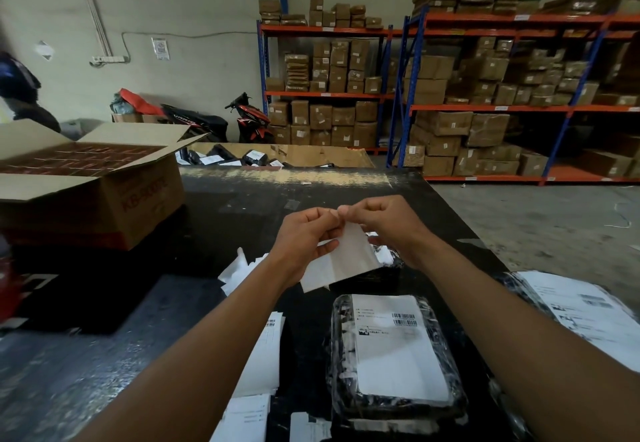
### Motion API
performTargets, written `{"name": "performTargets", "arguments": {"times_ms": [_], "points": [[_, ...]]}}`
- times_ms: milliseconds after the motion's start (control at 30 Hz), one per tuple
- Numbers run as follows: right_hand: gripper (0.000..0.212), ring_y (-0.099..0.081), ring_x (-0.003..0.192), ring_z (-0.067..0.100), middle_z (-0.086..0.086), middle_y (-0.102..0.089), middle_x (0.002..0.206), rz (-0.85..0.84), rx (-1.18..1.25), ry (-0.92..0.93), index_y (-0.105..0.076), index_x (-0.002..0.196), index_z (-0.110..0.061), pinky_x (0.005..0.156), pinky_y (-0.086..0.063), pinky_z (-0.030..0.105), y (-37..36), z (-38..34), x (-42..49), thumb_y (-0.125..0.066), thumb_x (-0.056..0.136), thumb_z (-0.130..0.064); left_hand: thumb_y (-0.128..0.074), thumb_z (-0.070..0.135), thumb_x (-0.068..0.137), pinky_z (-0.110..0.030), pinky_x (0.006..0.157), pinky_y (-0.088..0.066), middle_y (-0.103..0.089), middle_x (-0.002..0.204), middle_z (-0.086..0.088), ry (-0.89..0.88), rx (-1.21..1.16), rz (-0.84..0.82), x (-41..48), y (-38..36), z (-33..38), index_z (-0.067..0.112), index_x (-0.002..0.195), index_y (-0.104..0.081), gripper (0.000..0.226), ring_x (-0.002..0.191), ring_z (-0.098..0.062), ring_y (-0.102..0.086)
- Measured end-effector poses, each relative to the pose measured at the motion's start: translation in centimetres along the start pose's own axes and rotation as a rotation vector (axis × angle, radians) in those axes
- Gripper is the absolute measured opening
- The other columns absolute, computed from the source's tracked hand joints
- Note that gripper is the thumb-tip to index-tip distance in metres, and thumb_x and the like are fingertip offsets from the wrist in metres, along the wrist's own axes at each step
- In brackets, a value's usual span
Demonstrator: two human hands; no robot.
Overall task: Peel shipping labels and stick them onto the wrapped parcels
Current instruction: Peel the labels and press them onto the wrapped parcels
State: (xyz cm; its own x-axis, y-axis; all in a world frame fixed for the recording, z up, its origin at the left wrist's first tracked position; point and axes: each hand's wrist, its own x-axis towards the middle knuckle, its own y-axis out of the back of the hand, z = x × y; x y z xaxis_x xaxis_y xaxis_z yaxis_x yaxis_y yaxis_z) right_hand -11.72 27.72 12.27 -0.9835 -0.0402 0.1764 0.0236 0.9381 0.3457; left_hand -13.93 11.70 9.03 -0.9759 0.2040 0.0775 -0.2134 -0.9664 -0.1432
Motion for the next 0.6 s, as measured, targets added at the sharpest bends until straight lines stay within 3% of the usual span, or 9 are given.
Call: {"name": "performTargets", "arguments": {"times_ms": [133, 233, 367, 500, 600], "points": [[0.028, -0.069, 0.089, 0.023, 0.008, -0.074, 0.091, 0.047, 0.014, -0.064, -0.075, 0.087, -0.004, 0.082, -0.053, 0.04, -0.1, 0.1, 0.2, -0.066, 0.09, -0.03, -0.066, 0.016, 0.09, -0.027, 0.074, -0.055, -0.067, 0.087, -0.007, -0.005, 0.043, 0.009, -0.1, -0.1, 0.0, 0.007, 0.093, -0.071, 0.011, 0.082, -0.014, -0.061], [0.025, -0.066, 0.083, 0.021, 0.011, -0.072, 0.087, 0.089, 0.02, -0.127, -0.073, 0.087, -0.003, 0.074, -0.051, 0.036, -0.4, 0.2, 0.4, -0.062, 0.094, -0.024, -0.064, 0.012, 0.089, -0.024, 0.063, -0.049, -0.066, 0.083, -0.006, 0.028, 0.071, 0.023, -0.1, -0.4, -0.1, 0.004, 0.091, -0.07, 0.01, 0.073, -0.011, -0.058], [0.029, -0.065, 0.076, 0.02, 0.012, -0.07, 0.085, 0.179, 0.086, -0.185, -0.068, 0.098, 0.005, 0.073, -0.051, 0.037, -1.0, 0.8, 0.3, -0.057, 0.097, -0.022, -0.059, 0.002, 0.088, -0.015, 0.047, -0.047, -0.067, 0.082, -0.013, 0.192, -0.128, 0.164, 0.1, -1.1, 0.0, -0.008, 0.097, -0.066, 0.015, 0.054, -0.008, -0.057], [0.021, -0.067, 0.067, 0.013, 0.006, -0.067, 0.08, 0.194, 0.196, -0.227, -0.068, 0.098, -0.003, 0.072, -0.054, 0.035, -1.6, 1.2, 0.0, -0.053, 0.1, -0.019, -0.056, -0.003, 0.087, -0.019, 0.054, -0.056, -0.064, 0.086, -0.018, 0.272, -0.357, 0.284, 0.2, -1.6, 0.1, -0.003, 0.087, -0.059, 0.004, 0.066, -0.019, -0.067], [0.016, -0.065, 0.071, 0.015, 0.006, -0.065, 0.084, 0.193, 0.228, -0.244, -0.068, 0.099, -0.01, 0.063, -0.054, 0.029, -2.0, 1.2, -0.2, -0.053, 0.1, -0.015, -0.054, -0.002, 0.084, -0.024, 0.06, -0.058, -0.061, 0.093, -0.021, 0.269, -0.372, 0.259, 0.3, -1.7, 0.0, -0.003, 0.095, -0.057, 0.012, 0.076, -0.026, -0.067]]}}
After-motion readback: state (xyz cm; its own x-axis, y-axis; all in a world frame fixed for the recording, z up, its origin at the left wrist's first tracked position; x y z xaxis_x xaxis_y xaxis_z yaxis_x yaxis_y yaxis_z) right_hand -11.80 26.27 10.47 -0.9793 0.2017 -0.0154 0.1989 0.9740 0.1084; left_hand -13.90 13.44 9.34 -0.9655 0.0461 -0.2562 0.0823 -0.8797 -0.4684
